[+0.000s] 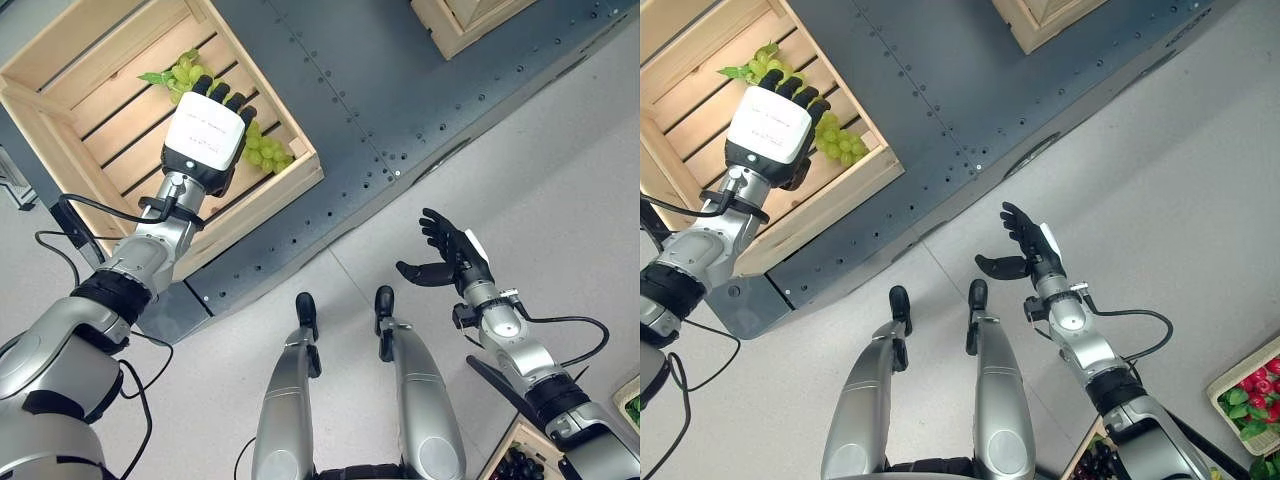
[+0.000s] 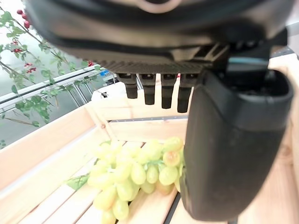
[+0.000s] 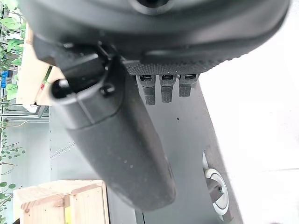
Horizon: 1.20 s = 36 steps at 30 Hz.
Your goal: Pick up the fruits from the basket on one side to the basket on the other side
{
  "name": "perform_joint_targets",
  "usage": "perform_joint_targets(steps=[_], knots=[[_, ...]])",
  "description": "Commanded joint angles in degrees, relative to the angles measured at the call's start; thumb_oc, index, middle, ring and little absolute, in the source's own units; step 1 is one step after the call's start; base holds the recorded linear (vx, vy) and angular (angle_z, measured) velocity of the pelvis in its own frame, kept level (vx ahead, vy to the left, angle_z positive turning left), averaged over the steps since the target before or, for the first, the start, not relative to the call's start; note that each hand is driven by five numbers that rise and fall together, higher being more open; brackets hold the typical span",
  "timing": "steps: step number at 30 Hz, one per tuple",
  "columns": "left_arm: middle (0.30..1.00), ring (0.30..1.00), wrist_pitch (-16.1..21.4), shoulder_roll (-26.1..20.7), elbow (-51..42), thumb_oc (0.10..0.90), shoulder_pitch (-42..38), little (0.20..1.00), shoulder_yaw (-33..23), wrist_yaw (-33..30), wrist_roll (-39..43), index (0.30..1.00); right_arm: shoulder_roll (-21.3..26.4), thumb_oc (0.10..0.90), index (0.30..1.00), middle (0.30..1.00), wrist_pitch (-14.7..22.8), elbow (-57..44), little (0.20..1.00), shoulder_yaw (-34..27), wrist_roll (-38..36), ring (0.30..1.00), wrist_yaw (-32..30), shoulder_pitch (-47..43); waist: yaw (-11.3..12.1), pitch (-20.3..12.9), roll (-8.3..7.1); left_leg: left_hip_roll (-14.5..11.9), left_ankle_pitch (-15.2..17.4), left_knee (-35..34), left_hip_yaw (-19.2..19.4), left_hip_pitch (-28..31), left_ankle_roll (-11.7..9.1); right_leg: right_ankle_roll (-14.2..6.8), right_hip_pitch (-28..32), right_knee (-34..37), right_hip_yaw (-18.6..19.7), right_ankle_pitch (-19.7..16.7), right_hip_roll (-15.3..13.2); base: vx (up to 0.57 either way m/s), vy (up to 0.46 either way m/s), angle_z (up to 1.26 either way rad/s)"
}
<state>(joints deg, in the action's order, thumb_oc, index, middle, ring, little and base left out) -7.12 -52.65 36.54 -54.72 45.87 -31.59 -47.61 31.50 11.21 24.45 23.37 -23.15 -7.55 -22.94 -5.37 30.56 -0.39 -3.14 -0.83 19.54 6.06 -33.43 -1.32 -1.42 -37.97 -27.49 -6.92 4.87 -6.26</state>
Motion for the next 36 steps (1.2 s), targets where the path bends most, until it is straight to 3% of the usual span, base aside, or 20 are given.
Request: perform_joint_targets(steps=[1, 6, 10, 19, 27, 31, 36], knots=[[0.9, 0.9, -1.49, -5.44, -0.31, 0.8, -7.74, 0.9, -3.25, -5.78, -2.33, 0.9, 1.46, 0.8, 0.9, 0.9, 4.17, -5.24, 0.9, -1.1, -2.65, 0.9, -2.56, -0.96, -0.15, -0.76, -1.41, -0.2, 4.55, 4.3, 3.91, -0.29, 1.44, -0.2, 2.59, 0.03, -0.84, 0.6, 0.11, 0.04, 0.006, -0.02], [0.9, 0.9, 0.02, -5.01, 2.36, 0.8, -10.29, 0.9, -1.61, -5.21, -3.5, 0.9, 1.14, 0.8, 0.9, 0.9, 4.59, -5.09, 0.9, -1.03, -2.79, 0.9, -3.24, -1.15, -0.71, -0.76, -1.97, -0.28, 4.61, 4.37, 4.41, -1.32, 1.49, -0.43, 1.55, 0.84, -0.59, -0.16, 0.29, 0.03, 0.014, -0.01], [0.9, 0.9, -0.41, -4.93, 2.62, 0.8, -12.52, 0.9, 0.46, 0.29, -3.73, 0.9, 1.22, 0.8, 0.9, 0.9, 4.32, -5.52, 0.9, -0.95, -2.94, 0.9, -4.05, -1.44, -1.14, -0.76, -2.12, -0.28, 4.55, 4.08, 4.96, -2.19, 1.61, -0.64, 0.59, 1.94, -0.35, -1.02, 0.37, 0.02, 0.013, -0.02], [0.9, 0.9, 0.27, -5.41, 3.39, 0.8, -16.06, 0.9, 4.12, 5.65, -5.44, 0.9, 2.09, 0.8, 0.9, 0.9, 4.87, -5.85, 0.9, -0.95, -3.81, 0.9, -4.32, -2.3, -1.56, -0.76, -2.13, -0.21, 4.57, 4.57, 5.18, -4.72, 1.61, -0.92, -1.7, 2.86, -0.23, -2.03, 0.22, 0.0, 0.012, -0.03], [0.9, 0.9, 6.55, -5.65, 2.96, 0.8, -18.11, 0.9, 6.6, 12.23, -3.53, 0.9, 2.54, 0.8, 0.9, 0.9, 5.28, -8.25, 0.9, -1.73, -3.41, 0.9, -5.49, -2.82, -1.79, -0.76, -2.24, -0.2, 4.53, 4.66, 5.34, -6.47, 1.64, -1.14, -3.37, 3.27, -0.47, -2.58, 0.2, 0.0, 0.002, -0.03], [0.9, 0.9, 3.18, -5.92, 2.6, 0.8, -17.25, 0.9, 6.69, 17.43, -1.57, 0.9, 2.76, 0.8, 0.9, 0.9, 5.29, -9.09, 0.9, -2.38, -3.79, 0.9, -5.82, -3.15, -1.79, -0.76, -2.1, -0.1, 4.52, 4.62, 5.42, -6.92, 1.84, -1.3, -3.8, 3.64, -0.41, -2.93, 0.19, 0.0, 0.0, 0.0], [0.9, 0.9, -5.12, -6.25, 4.85, 0.8, -17.22, 0.9, 6.37, 20.87, -2.86, 0.9, 3.27, 0.8, 0.9, 0.9, 5.69, -10.54, 0.9, -3.23, -4.09, 0.9, -6.32, -3.18, -1.85, -0.76, -2.31, -0.06, 4.61, 5.07, 5.34, -7.93, 1.9, -1.41, -4.48, 3.93, -0.45, -3.23, 0.22, 0.0, 0.0, 0.0]])
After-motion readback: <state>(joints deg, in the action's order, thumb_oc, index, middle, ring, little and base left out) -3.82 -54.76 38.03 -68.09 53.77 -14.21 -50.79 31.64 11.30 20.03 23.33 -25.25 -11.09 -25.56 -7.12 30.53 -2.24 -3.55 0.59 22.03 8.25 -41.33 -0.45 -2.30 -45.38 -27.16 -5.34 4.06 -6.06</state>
